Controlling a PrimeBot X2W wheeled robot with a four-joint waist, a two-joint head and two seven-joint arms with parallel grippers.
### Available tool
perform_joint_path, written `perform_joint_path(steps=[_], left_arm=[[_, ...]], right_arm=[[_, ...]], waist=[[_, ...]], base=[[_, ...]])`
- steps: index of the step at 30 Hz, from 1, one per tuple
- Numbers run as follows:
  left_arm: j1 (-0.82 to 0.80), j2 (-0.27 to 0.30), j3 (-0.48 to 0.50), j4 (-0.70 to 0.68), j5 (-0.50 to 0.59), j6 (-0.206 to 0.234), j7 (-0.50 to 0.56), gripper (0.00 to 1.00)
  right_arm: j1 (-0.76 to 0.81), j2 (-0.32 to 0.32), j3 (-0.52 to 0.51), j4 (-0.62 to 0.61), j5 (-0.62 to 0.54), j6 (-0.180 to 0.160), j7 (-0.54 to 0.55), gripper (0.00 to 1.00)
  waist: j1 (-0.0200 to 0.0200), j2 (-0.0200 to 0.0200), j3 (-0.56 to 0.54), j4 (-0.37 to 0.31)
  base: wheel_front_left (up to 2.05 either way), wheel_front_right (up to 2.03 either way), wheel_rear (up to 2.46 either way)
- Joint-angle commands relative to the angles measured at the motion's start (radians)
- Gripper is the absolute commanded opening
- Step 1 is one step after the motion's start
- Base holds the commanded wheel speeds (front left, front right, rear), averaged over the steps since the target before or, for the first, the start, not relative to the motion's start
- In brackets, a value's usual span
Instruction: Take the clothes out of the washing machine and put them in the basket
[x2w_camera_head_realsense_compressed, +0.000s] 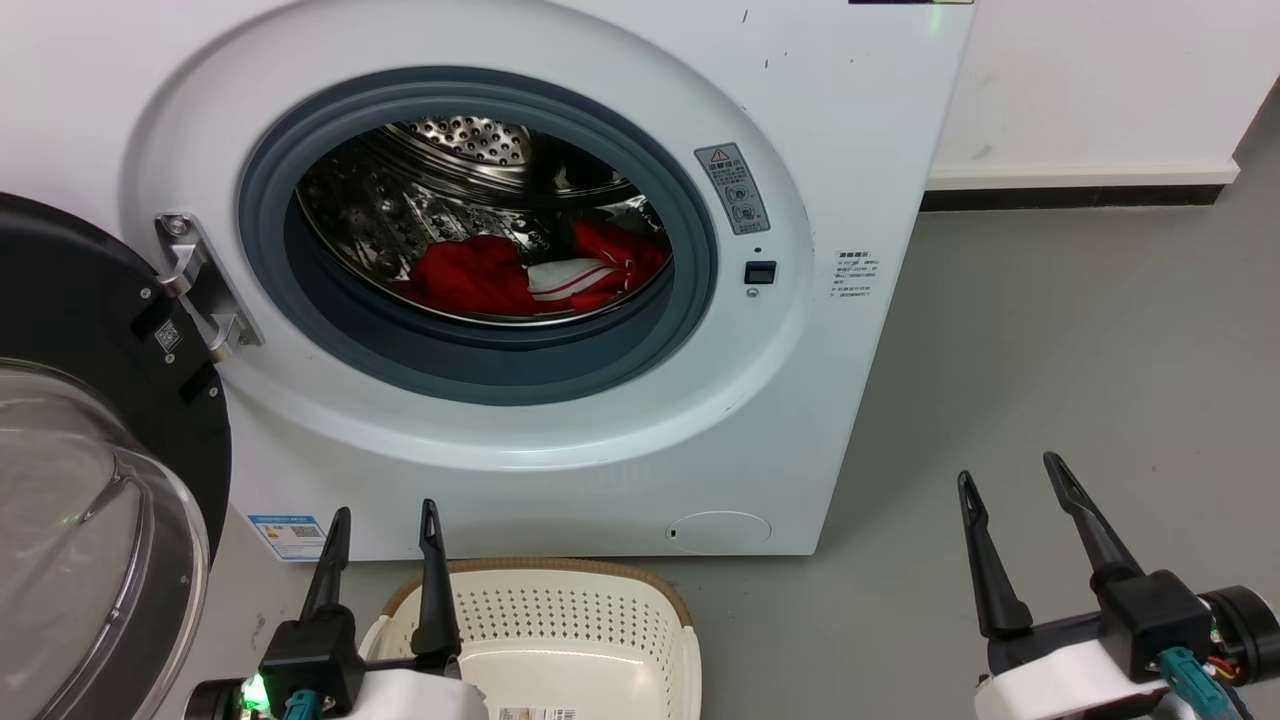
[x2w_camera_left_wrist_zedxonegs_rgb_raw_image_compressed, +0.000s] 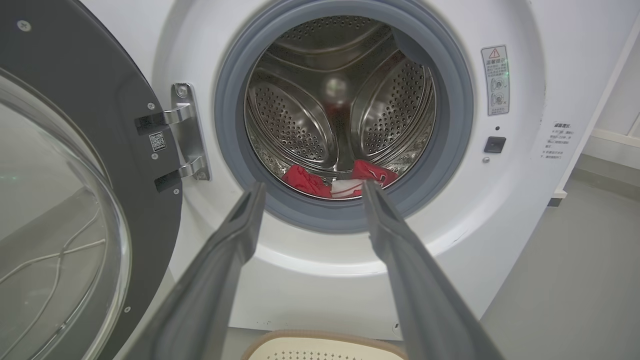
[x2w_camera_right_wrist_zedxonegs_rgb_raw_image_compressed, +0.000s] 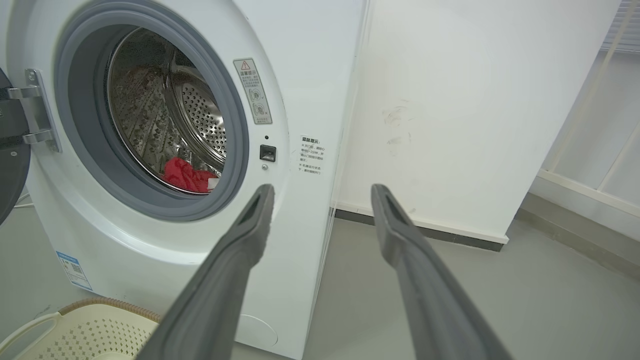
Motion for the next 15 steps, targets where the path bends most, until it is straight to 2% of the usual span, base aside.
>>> perform_joint_path(steps=[1,7,15], left_arm=[[0.009,-0.007,0.007,-0.004,0.014,-0.009,-0.007,1.00],[0.022,-0.033,0.042,0.001,0.054,-0.047,-0.019,1.00],[0.035,-0.050,0.055,0.017,0.140,-0.075,-0.031,1.00]], right_arm=[[0.013,-0.004,-0.001,0.007,0.010,0.000,-0.010,1.00],[0.016,-0.004,-0.010,0.054,0.081,0.000,-0.020,1.00],[0.013,-0.004,-0.004,0.071,0.031,0.000,-0.034,1.00]], waist=[[0.0000,0.0000,0.001,0.000],[0.0000,0.0000,0.002,-0.002],[0.0000,0.0000,0.002,-0.006]], base=[[0.00,0.00,0.00],[0.00,0.00,0.00],[0.00,0.00,0.00]])
